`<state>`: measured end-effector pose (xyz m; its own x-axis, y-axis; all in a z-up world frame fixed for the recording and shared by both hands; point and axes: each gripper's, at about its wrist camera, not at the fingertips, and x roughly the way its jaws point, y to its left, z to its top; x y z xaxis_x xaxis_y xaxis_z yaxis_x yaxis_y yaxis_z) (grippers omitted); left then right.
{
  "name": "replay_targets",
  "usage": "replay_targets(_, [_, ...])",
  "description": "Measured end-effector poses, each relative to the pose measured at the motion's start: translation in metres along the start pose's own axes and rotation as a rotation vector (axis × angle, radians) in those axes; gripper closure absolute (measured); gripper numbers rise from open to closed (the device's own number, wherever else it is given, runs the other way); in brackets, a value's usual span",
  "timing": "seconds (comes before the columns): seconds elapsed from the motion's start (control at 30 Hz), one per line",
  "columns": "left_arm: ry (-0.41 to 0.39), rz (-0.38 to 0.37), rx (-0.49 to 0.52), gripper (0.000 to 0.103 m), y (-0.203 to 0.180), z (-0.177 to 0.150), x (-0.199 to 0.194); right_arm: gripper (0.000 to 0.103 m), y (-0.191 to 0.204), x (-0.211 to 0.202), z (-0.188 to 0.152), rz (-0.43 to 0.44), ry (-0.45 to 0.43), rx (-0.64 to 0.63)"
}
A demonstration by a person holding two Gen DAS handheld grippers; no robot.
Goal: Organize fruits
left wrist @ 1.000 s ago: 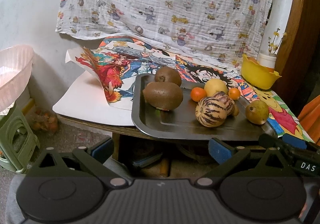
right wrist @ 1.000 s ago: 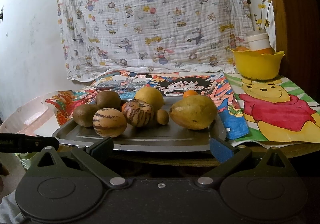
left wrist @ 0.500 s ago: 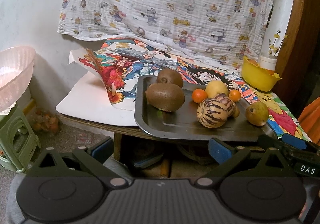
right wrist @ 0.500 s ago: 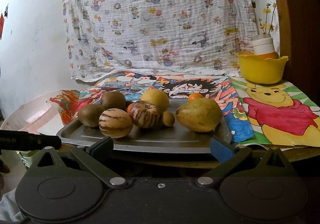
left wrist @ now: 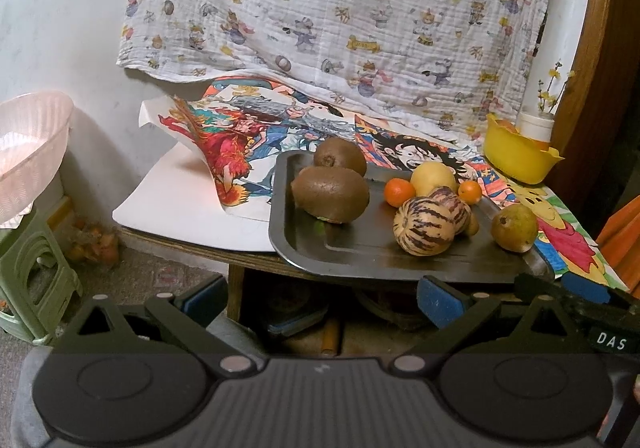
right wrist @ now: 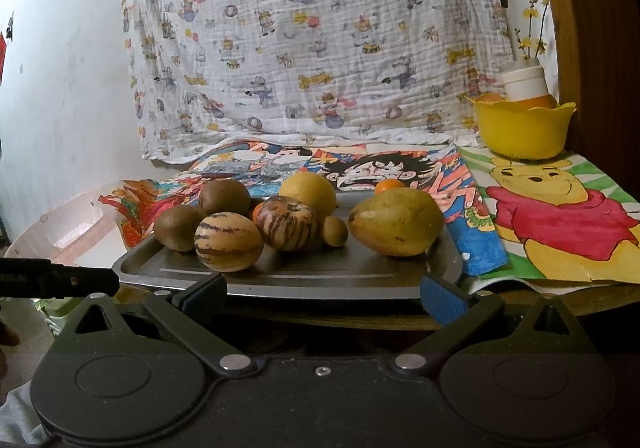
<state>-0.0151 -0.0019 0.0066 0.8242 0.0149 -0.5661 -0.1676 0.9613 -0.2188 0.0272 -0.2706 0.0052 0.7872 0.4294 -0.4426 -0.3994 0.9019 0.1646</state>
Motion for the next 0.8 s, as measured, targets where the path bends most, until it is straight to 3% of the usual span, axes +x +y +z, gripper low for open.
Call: replay_targets(0.8, [-0.009, -0.022, -0.05, 0.001, 0.0029, -0.0035, -0.0018, 0.001, 0.0083, -0.0029, 0.0, 0.022, -0.013, -0.014])
